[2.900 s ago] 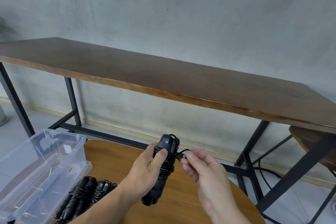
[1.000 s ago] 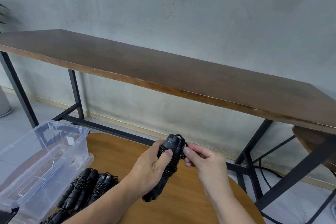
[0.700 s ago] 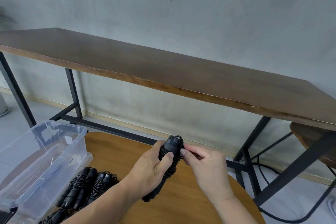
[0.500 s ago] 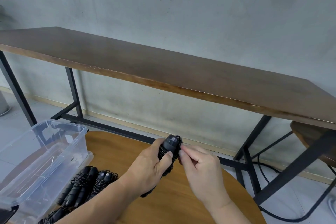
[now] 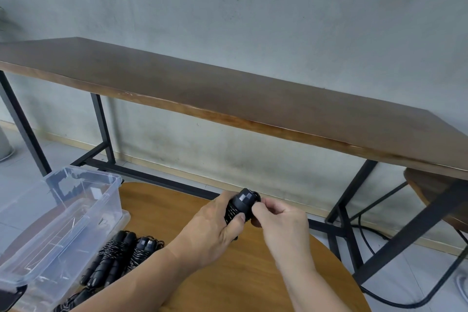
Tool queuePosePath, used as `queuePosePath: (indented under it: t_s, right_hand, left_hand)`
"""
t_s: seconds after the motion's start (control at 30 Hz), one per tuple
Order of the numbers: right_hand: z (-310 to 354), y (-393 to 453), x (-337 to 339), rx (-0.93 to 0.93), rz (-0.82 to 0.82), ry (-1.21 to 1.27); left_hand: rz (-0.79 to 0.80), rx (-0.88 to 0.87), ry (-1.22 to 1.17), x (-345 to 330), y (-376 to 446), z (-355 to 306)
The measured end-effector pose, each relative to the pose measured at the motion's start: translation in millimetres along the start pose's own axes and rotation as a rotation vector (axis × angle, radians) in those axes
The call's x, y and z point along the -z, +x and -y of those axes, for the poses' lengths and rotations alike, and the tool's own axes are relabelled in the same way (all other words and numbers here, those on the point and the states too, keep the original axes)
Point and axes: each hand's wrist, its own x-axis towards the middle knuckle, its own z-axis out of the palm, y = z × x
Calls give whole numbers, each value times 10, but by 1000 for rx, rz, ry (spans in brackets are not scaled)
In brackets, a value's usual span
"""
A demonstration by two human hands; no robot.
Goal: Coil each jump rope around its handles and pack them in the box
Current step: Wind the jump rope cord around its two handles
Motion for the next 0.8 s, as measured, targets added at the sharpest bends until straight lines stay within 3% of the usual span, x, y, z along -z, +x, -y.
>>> queuePosePath:
  t_s: [0.27,0.5,0.63,0.8]
  right_hand:
    - [-55,48,15,-246,36,343]
    - [81,83,48,-284,121,544]
    - [60,20,51,-160,231,386]
    - [7,-12,13,-35,142,165]
  left_hand:
    - [-12,21,-31,-87,14,46]
    - [-54,31,-56,-82,61,21]
    - [-61,35,-110,-63,65,22]
    - [-71,35,-128,-73,30,31]
